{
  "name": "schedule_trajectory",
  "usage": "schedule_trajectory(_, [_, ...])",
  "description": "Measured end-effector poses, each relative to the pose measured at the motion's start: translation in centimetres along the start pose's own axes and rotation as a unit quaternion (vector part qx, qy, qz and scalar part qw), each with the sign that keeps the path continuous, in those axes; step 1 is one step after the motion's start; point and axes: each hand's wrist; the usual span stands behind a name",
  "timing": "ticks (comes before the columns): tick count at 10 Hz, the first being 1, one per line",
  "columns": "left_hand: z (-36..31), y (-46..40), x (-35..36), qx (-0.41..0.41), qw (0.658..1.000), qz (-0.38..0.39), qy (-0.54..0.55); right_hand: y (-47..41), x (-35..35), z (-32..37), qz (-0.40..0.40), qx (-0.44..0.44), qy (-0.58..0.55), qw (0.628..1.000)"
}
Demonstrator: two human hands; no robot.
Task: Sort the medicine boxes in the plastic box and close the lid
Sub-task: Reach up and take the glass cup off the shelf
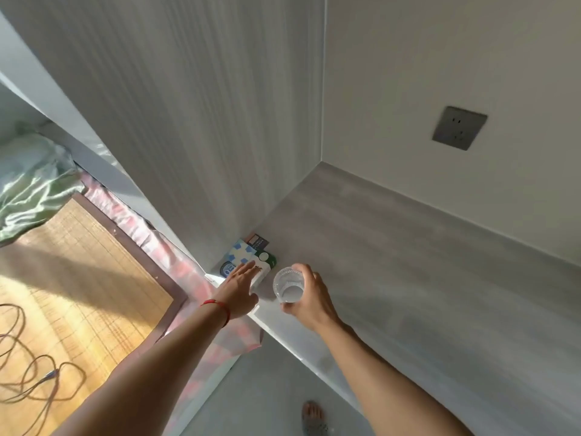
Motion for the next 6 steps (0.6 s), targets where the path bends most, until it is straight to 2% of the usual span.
schedule_trajectory(3, [4.5, -5.7, 1.6, 0.047, 0.994, 0.081, -0.049, -3.8, 5.2, 1.2, -0.077, 0.043, -0.023, 0.996])
schedule_trajectory(5, [7.3, -6.6, 1.6, 0.108, 0.987, 0.112, -0.046, -3.9, 6.7, 2.7, -0.106, 0.093, 0.004, 0.990])
schedule_trajectory(6, [8.1, -7.0, 1.0, 0.143, 0.981, 0.124, -0.033, -3.5, 7.0, 3.7, -0.096, 0.117, 0.004, 0.988])
Point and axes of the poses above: each hand's wrist, its own y-axis away from the middle knuckle, its own x-axis out of the palm, z = x × y, and after that the axes turned 3 degrees about z, right-handed
